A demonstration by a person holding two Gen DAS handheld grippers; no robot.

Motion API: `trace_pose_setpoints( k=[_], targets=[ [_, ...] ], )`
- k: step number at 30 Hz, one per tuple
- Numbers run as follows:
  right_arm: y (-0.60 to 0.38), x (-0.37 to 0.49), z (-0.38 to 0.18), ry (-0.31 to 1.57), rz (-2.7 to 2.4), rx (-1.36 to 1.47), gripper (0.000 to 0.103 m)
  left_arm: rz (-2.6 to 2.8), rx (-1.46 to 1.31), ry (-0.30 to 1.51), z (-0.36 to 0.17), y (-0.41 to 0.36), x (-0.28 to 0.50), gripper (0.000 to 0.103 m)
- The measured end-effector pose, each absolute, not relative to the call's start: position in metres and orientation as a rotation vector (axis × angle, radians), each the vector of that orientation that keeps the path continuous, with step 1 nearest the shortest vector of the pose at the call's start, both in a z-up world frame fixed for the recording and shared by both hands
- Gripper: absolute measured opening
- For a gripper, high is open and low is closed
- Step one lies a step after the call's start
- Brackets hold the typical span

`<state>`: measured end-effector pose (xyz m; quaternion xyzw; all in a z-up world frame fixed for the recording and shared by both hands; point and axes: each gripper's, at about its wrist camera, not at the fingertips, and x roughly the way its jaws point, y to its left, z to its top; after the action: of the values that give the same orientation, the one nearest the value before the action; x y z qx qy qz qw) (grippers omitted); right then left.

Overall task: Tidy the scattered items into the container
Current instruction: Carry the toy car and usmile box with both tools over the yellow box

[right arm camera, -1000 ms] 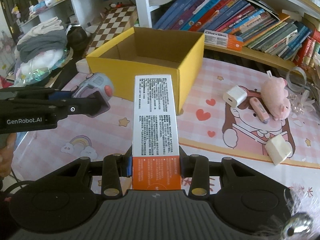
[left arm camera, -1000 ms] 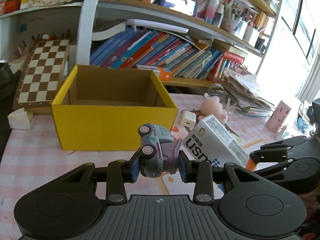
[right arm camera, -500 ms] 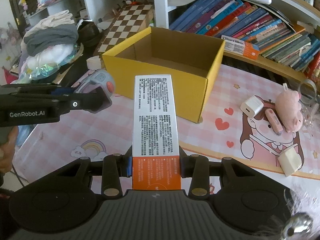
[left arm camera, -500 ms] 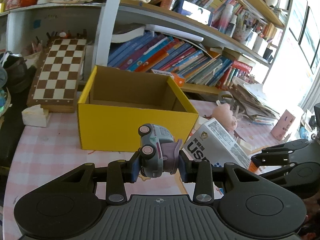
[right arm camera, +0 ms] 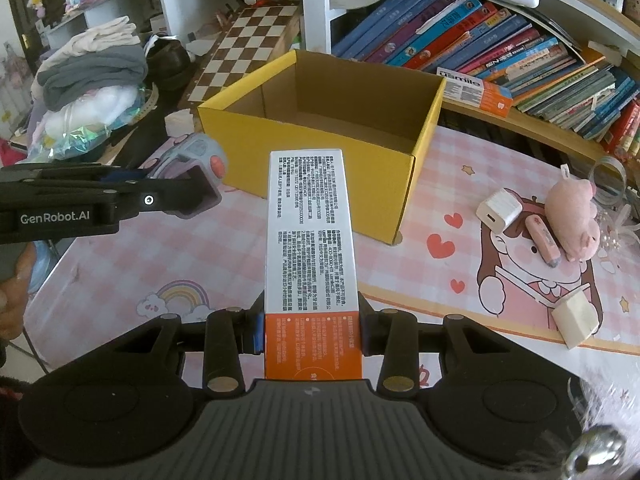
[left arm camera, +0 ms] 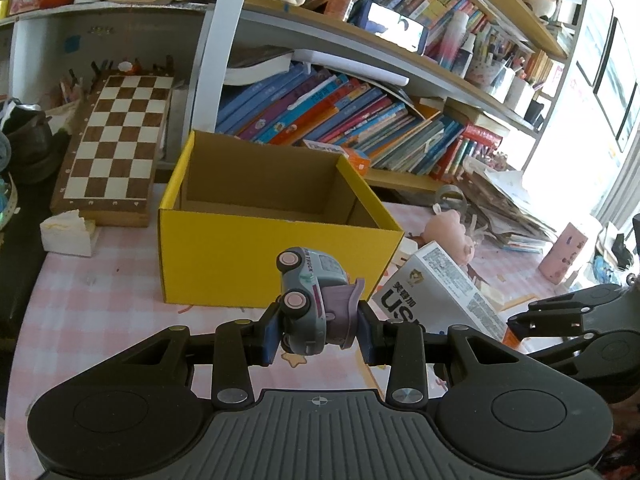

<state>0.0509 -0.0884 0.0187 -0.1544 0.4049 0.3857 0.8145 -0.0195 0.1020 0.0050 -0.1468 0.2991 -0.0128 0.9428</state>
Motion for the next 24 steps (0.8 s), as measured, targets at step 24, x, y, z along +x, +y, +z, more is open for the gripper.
trace_pose_setpoints(
  k=[24],
  targets=[
    [-0.063,0.072,0.045,0.787,0.871,-0.34,0.037,-0.011,-0.305,0.543,0.027,0.121,-0.001,0.037]
  ],
)
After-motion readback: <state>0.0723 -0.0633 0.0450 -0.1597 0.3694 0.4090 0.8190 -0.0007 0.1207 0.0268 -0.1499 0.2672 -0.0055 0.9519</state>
